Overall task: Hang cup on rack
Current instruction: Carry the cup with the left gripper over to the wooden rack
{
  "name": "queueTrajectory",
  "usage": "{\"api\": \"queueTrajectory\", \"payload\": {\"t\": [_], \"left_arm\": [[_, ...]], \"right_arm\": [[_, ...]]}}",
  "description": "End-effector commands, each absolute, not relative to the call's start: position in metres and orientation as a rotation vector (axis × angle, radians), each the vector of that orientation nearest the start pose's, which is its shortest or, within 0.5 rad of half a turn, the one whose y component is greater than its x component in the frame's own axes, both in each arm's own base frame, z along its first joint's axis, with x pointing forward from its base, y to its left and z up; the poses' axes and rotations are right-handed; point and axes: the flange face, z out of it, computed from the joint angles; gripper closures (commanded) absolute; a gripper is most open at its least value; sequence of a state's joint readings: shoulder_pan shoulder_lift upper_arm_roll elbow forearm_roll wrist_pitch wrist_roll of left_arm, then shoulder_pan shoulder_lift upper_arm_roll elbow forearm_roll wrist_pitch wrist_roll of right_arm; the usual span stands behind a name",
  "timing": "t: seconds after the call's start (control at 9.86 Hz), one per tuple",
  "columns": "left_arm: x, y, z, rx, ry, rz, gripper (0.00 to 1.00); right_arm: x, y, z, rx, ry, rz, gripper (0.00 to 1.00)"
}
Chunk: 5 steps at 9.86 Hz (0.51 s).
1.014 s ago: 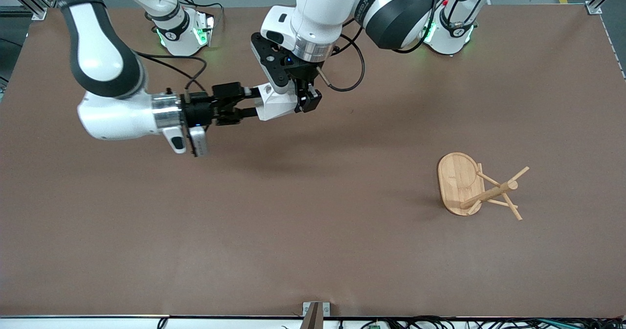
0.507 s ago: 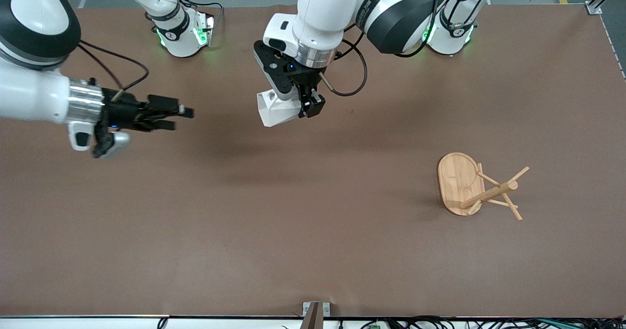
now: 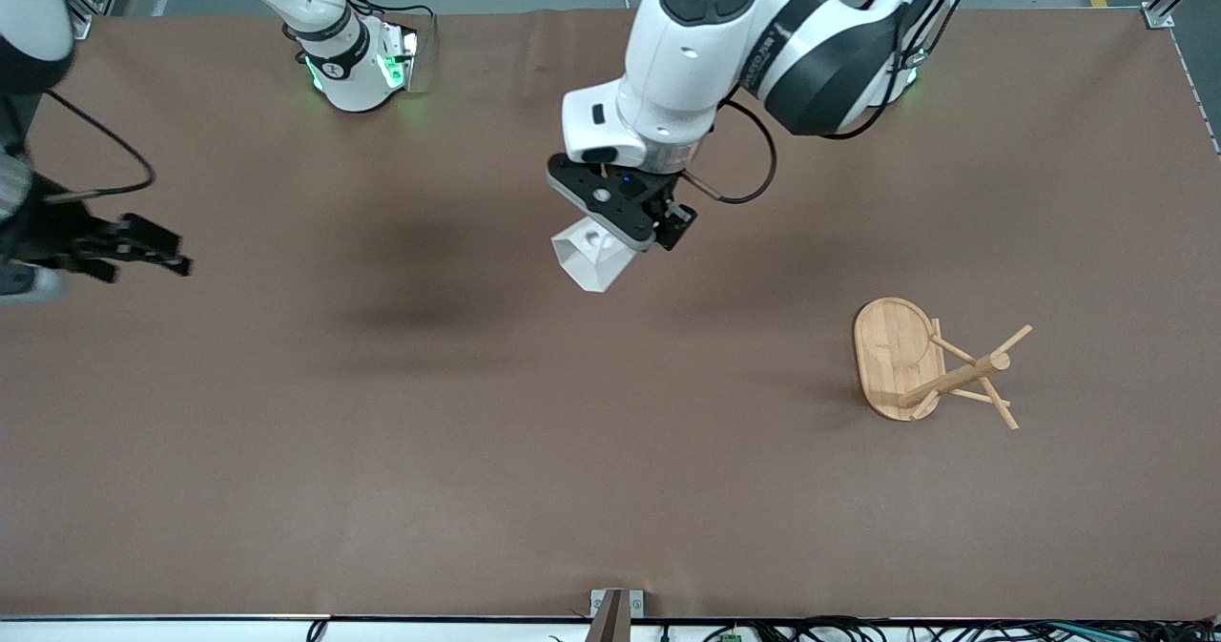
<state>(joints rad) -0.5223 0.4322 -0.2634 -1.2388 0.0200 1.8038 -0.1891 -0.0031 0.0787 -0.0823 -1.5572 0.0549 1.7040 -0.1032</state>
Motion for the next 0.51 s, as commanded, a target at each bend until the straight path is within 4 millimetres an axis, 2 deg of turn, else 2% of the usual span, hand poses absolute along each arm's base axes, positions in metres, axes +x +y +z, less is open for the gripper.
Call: {"api": "queueTrajectory", "payload": {"t": [0.0,0.1,0.2,0.3,0.41], "left_arm": [[0.541,-0.416,0.538,-3.165,0.653,-0.056,0.99],[0.555,-0.394,0.538,-3.180,0.550,-0.040,0.99],[0.561,-0.377,0.537,-3.192,0.398,-0.013,0.99],[0.570,-0.356,0.537,-3.203,0.233,-0.006,0.99],[0.577,-0.339,0.534,-3.207,0.138,0.012,0.99]], "right_arm": [[0.582,-0.079,0.619,-3.131,0.092,-0.128,0.00],[0.573,-0.090,0.638,-3.125,0.123,-0.101,0.00],[0.559,-0.089,0.664,-3.119,0.156,-0.025,0.00],[0.550,-0.088,0.664,-3.107,0.254,0.060,0.00],[0.547,-0.088,0.671,-3.106,0.347,0.036,0.00]]}}
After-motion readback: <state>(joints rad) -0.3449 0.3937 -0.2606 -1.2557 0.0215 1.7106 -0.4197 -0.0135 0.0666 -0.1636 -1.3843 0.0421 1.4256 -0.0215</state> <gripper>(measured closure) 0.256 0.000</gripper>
